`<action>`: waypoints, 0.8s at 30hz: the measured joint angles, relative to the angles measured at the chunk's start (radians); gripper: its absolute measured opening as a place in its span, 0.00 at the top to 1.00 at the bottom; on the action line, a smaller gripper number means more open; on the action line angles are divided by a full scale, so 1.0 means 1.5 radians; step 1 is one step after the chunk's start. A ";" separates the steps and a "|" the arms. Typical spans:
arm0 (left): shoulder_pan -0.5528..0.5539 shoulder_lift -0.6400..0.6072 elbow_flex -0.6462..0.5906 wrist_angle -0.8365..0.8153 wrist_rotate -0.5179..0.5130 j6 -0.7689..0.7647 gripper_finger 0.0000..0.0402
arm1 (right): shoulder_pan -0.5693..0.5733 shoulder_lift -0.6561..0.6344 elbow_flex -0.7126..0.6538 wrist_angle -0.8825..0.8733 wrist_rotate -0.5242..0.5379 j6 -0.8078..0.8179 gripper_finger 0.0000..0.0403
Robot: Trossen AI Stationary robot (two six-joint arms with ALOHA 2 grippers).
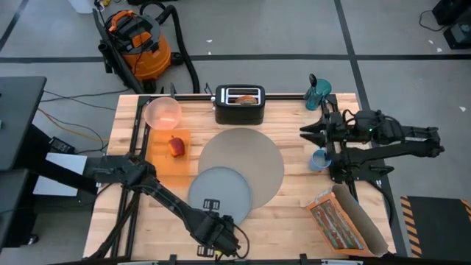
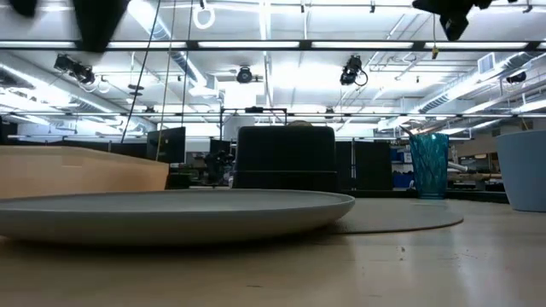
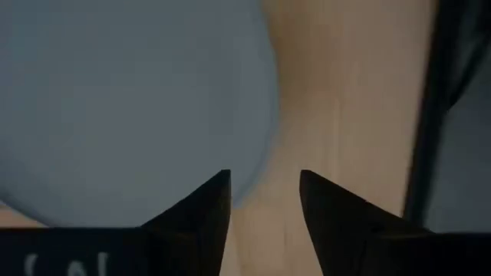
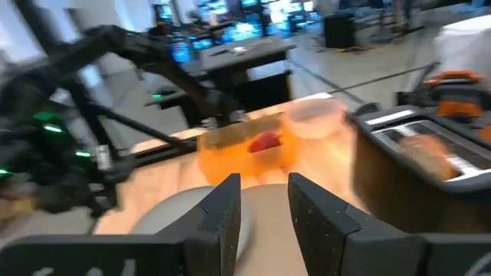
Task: Arrange a breakfast setting
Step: Put the orange bowl in the center of the gray table mat
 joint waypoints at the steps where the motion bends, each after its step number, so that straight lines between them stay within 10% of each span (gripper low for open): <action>1: 0.006 0.000 0.025 -0.004 -0.009 -0.001 0.59 | 0.000 0.007 0.016 -0.018 0.013 -0.001 0.71; 7: 0.077 -0.004 0.166 -0.121 -0.158 -0.017 0.59 | 0.000 0.072 0.116 -0.104 0.036 -0.013 0.71; 24: 0.461 -0.172 0.141 -0.120 -0.250 0.054 0.64 | 0.035 0.100 0.152 -0.054 -0.103 0.124 0.71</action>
